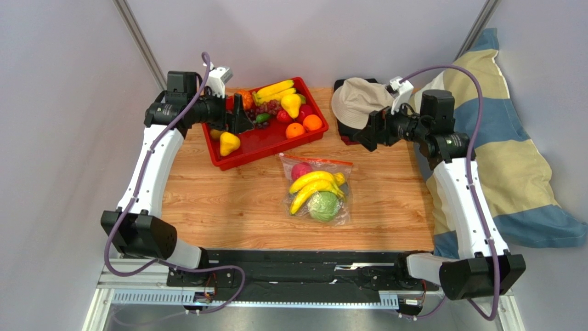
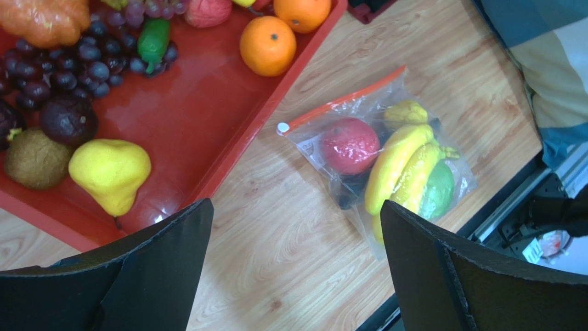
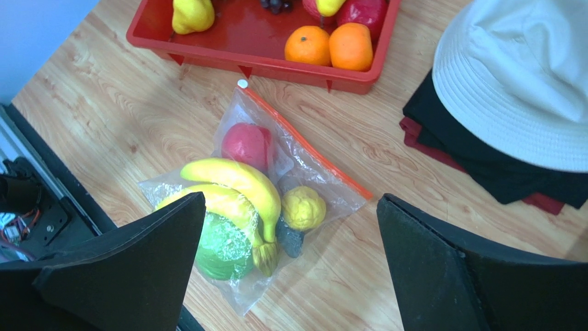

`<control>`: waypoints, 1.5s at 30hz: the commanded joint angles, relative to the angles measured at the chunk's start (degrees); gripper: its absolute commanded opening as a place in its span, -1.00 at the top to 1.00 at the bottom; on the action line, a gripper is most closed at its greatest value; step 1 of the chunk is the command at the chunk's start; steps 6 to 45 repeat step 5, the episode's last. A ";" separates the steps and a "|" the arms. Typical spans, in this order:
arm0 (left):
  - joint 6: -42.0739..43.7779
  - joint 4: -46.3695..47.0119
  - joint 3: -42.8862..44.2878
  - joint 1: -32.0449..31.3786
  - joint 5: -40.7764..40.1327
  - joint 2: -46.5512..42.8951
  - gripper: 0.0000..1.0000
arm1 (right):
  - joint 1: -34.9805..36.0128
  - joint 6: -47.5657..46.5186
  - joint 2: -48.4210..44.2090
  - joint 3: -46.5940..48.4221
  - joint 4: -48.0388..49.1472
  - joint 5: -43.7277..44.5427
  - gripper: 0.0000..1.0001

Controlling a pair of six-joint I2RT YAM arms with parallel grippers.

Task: Place the food in the zip-top bag and seal the zipper
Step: Reset both arms

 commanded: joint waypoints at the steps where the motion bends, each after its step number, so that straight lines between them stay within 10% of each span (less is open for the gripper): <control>1: -4.36 2.30 3.40 1.43 -2.05 1.79 -0.98 | -2.11 4.77 -2.47 -4.26 1.53 4.48 -1.00; 45: -5.06 1.51 5.86 1.87 -1.52 3.02 -0.98 | -3.25 5.57 -2.65 -4.36 2.58 4.74 -1.00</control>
